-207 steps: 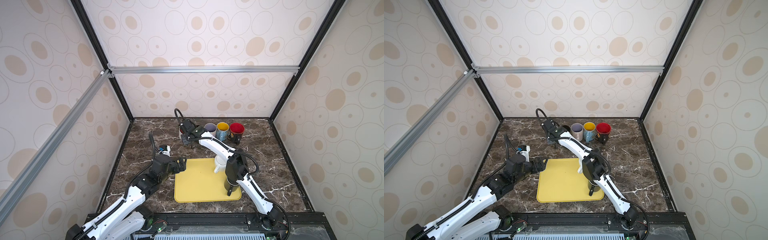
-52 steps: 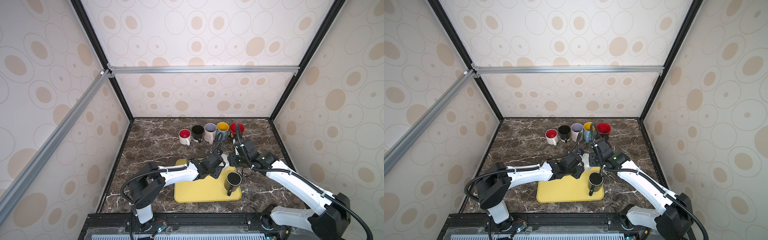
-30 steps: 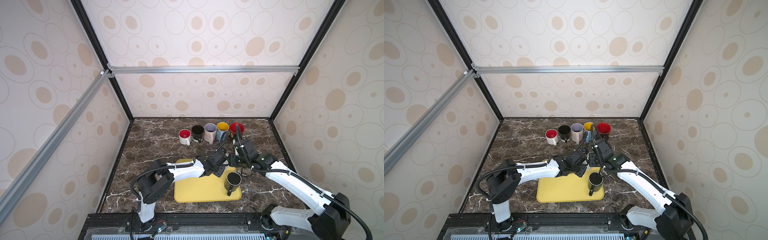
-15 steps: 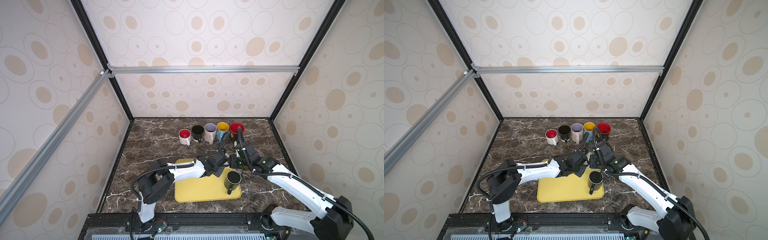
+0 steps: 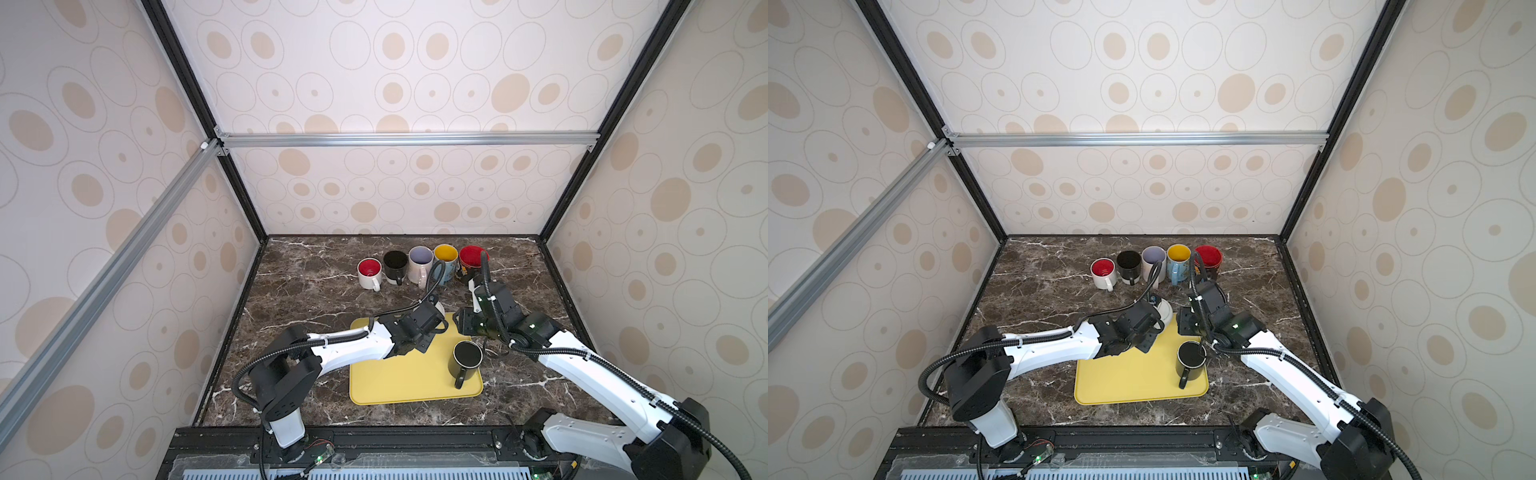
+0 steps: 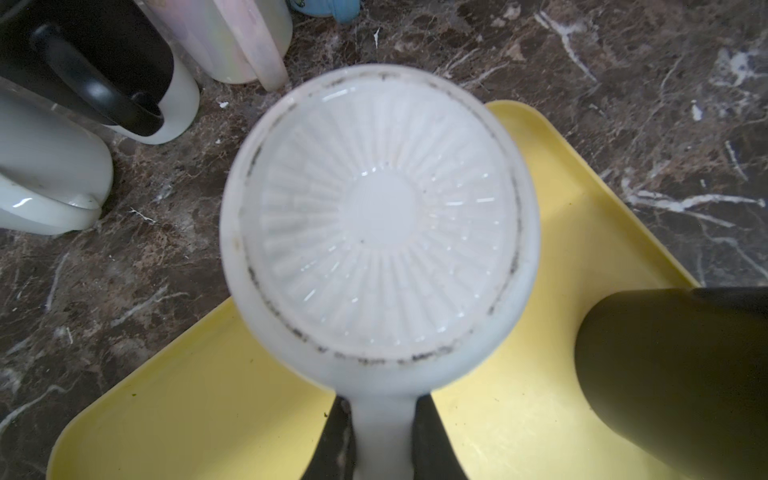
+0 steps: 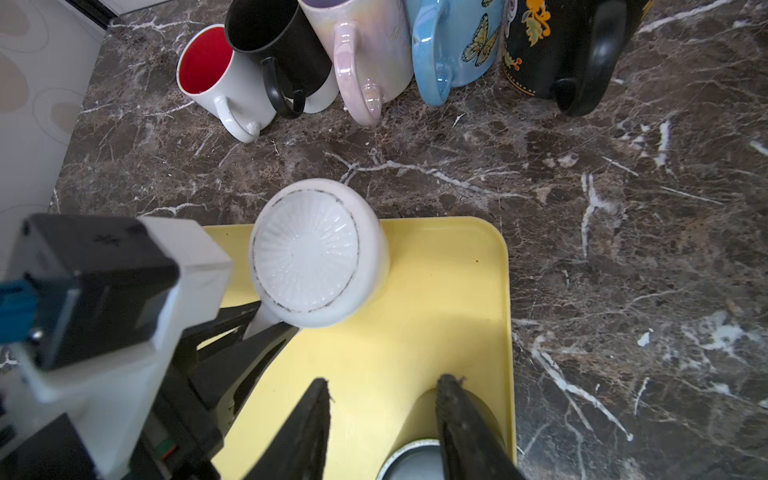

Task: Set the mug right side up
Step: 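Lower the left gripper onto the upside-down white mug's handle and close it, then lift the white mug with the left gripper toward the right gripper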

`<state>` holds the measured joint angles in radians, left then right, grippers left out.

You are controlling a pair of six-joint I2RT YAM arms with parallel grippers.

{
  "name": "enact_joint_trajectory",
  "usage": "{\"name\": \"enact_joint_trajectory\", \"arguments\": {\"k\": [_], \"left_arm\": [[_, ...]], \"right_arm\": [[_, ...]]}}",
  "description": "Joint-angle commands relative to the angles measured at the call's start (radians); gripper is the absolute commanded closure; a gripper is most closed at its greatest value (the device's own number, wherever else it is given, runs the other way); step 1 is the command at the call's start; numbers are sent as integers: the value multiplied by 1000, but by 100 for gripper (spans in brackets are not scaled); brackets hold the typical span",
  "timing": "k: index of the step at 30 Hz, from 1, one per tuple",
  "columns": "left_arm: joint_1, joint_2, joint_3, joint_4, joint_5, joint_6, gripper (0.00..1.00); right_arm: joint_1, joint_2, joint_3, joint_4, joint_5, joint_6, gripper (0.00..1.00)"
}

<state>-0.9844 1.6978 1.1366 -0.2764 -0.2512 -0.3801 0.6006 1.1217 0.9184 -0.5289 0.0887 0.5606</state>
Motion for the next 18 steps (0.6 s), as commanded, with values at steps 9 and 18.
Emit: {"name": "enact_joint_trajectory", "arguments": {"k": [9,18], "left_arm": [[29,-140,-38,73,-59,-2,100],[45,-175,-61,107,-18,-14,100]], "right_arm": [[-5,-16,-4,37,-20,25,56],[-5,-15,-11,42,-41,45,57]]}}
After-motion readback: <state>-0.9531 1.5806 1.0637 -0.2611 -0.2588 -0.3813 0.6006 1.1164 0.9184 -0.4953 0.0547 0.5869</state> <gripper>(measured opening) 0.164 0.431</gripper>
